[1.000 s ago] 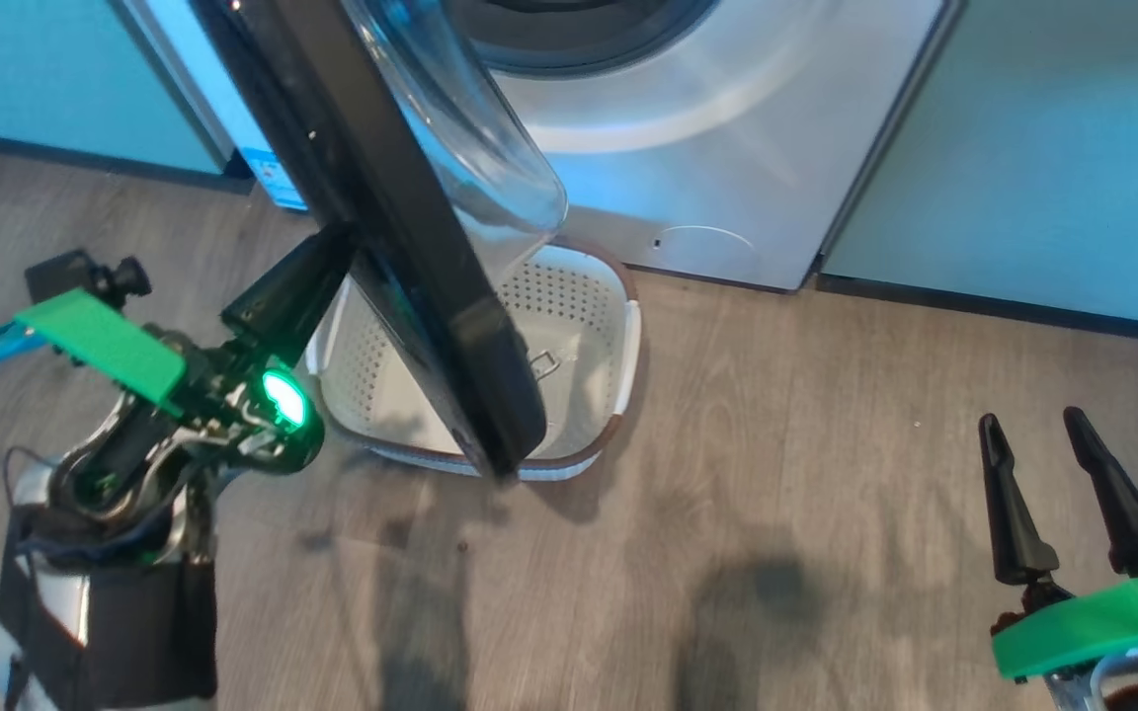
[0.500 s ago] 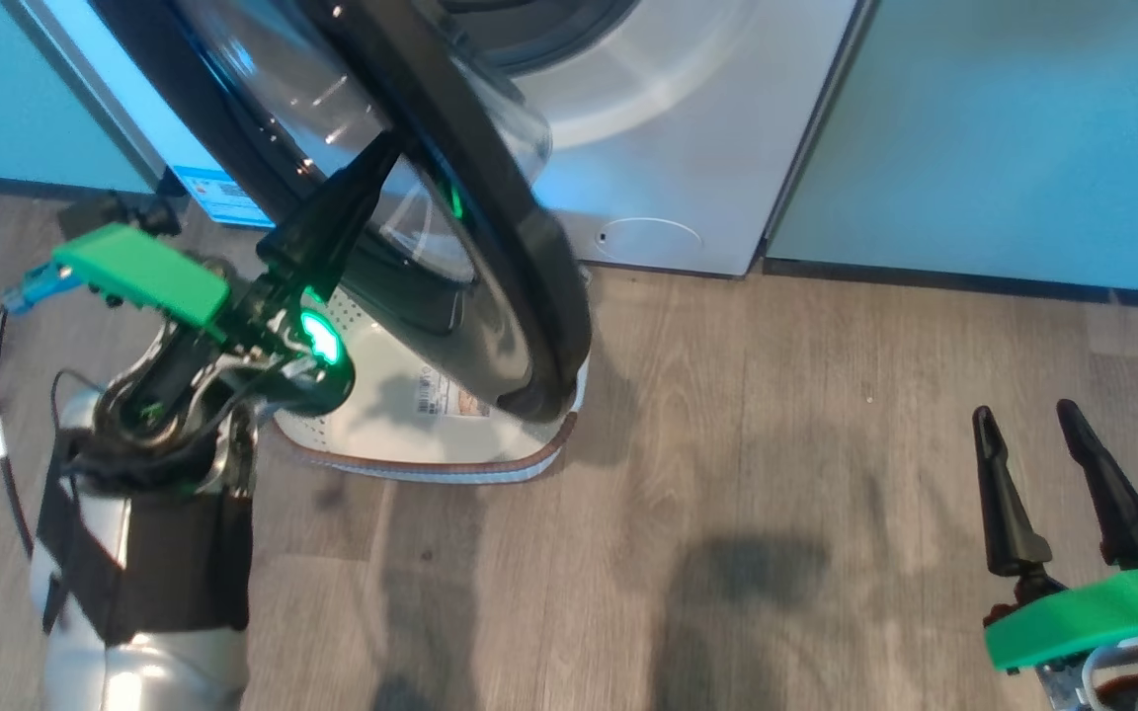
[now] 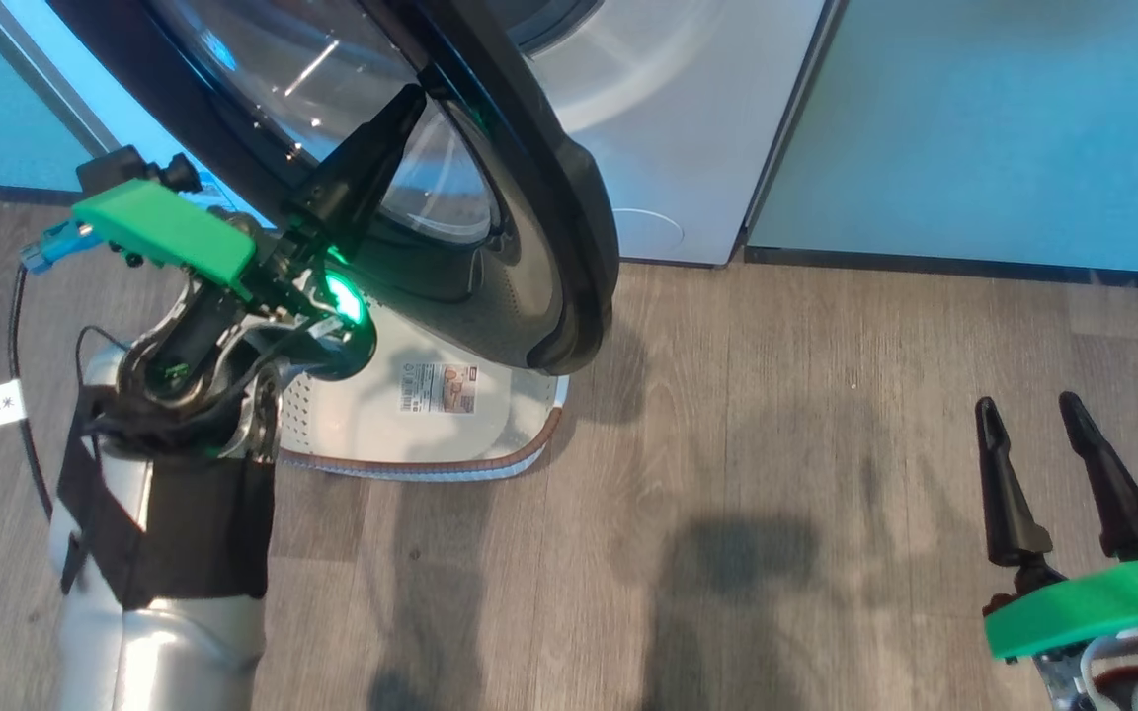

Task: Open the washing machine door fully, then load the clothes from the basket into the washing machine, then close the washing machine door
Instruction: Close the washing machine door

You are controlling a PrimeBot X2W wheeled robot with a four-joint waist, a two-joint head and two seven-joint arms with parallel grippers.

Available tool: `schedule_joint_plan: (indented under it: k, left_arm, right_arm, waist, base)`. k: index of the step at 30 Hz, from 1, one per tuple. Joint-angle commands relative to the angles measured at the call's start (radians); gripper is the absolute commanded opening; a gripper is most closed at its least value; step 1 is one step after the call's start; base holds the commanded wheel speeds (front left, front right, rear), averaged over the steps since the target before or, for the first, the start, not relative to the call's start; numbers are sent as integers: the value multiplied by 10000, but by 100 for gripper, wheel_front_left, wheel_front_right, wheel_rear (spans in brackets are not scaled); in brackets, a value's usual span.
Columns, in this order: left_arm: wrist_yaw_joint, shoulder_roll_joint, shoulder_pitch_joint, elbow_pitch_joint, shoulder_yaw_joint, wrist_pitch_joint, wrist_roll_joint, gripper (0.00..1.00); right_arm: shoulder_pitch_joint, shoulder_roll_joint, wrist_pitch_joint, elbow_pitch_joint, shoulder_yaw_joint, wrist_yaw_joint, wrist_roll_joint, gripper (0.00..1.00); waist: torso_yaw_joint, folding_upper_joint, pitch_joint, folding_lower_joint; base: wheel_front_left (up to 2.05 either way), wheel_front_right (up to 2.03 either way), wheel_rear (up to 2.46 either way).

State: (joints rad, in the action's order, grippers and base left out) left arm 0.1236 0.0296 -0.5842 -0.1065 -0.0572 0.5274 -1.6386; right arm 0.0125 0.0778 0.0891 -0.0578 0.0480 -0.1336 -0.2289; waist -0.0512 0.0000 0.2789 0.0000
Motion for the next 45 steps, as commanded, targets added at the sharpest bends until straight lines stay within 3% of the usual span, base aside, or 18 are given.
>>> schedule_joint_plan:
  k: [1,17,18,19,20,26,30,35,39,40,45]
  left_arm:
    - [71,207,-141,411,-278,-69,-66,0]
    - [71,207,1071,1382,-314,-974,138,0]
    - [71,207,1189,1463,-292,-1078,199,9]
    - [71,207,1428,1651,-254,-1316,409,65]
    - [71,206,1562,1770,-206,-1389,422,100]
    - [71,218,2418,2492,6,-2251,1348,100]
    - [71,593,3013,2896,529,-3098,2667,100]
    - [71,1582,3788,2637,1535,-4865,5337,100]
    - [50,2047,4261,2030,2057,-6154,7457,100]
    - [-236,2200,4414,1832,2262,-6537,8465,100]
    - [-1051,2381,4752,1644,2723,-6930,10114,100]
  right_arm:
    - [332,6,150,-265,138,29,-62,100]
    - [469,-49,323,-54,-320,29,-7,100]
    - [472,-51,335,-41,-352,29,-1,100]
    - [474,-57,365,-11,-397,29,7,100]
    - [473,-61,379,7,-405,29,12,100]
    - [410,-86,449,86,-550,29,68,100]
    - [314,-99,450,106,-642,29,125,100]
    - [119,-110,392,111,-698,29,209,100]
    - [-82,-128,330,109,-692,29,247,100]
    - [-215,-141,316,90,-683,29,258,100]
    - [-570,-184,272,-12,-679,29,272,100]
  waist:
    - [17,0,-19,0]
    - [517,0,-102,0]
    - [561,0,-123,0]
    - [636,0,-191,0]
    - [662,0,-230,0]
    - [857,0,-500,0]
    - [979,0,-713,0]
    - [1075,0,-1091,0]
    - [1094,0,-1412,0]
    - [1086,0,-1555,0]
    - [1066,0,-1798,0]
  base:
    - [0,0,0]
    - [0,0,0]
    - [0,0,0]
    - [0,0,0]
    - [0,0,0]
    - [0,0,0]
    - [0,0,0]
    - [0,0,0]
    - [0,0,0]
    - [0,0,0]
    - [0,0,0]
